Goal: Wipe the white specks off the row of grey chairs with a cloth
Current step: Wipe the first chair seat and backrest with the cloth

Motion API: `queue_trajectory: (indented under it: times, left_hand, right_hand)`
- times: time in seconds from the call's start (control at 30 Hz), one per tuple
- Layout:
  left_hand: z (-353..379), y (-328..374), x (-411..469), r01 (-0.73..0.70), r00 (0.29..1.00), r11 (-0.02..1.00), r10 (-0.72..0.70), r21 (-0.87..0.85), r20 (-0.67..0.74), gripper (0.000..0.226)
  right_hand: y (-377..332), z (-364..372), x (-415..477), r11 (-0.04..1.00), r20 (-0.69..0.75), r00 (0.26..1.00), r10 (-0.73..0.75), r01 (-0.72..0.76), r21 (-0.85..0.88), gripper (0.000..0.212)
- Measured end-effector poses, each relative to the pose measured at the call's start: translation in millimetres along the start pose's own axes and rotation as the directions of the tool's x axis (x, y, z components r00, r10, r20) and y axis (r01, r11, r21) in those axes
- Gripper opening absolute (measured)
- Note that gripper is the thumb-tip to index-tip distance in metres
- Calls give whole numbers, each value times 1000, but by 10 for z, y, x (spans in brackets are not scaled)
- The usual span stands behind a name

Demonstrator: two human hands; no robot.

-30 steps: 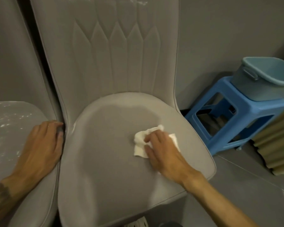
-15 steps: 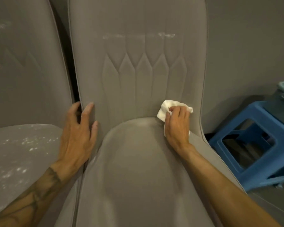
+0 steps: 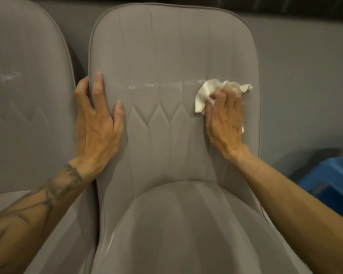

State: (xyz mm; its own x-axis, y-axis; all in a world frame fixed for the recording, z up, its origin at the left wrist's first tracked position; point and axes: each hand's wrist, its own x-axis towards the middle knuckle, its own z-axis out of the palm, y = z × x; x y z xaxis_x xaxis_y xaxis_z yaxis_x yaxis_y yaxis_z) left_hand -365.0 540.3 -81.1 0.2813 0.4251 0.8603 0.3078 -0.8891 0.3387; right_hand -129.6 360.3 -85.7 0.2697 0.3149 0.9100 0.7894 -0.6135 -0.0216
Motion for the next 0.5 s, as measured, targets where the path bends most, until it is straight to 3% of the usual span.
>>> queue_trajectory:
  times: [0.13,0.27,0.37,0.5]
  left_hand:
    - [71,-28,69,-17,998,1000,18,21,-54,62]
    - [114,-81,70,-33,998,999,33,6,-59,62]
    - [124,-100,70,-37,997,999,36,-12,-63,62]
    - [130,-109,50,-36,996,999,35,-1,-86,60]
  right_hand:
    - [161,-54,-49,979,92,976,-197,202,-37,21]
    - [210,-13,670,991,-42,998,-46,40,-128,26]
    - [131,9,548,995,-60,998,6,-12,-95,27]
    - [186,-47,64,947,118,945,-304,313,-67,21]
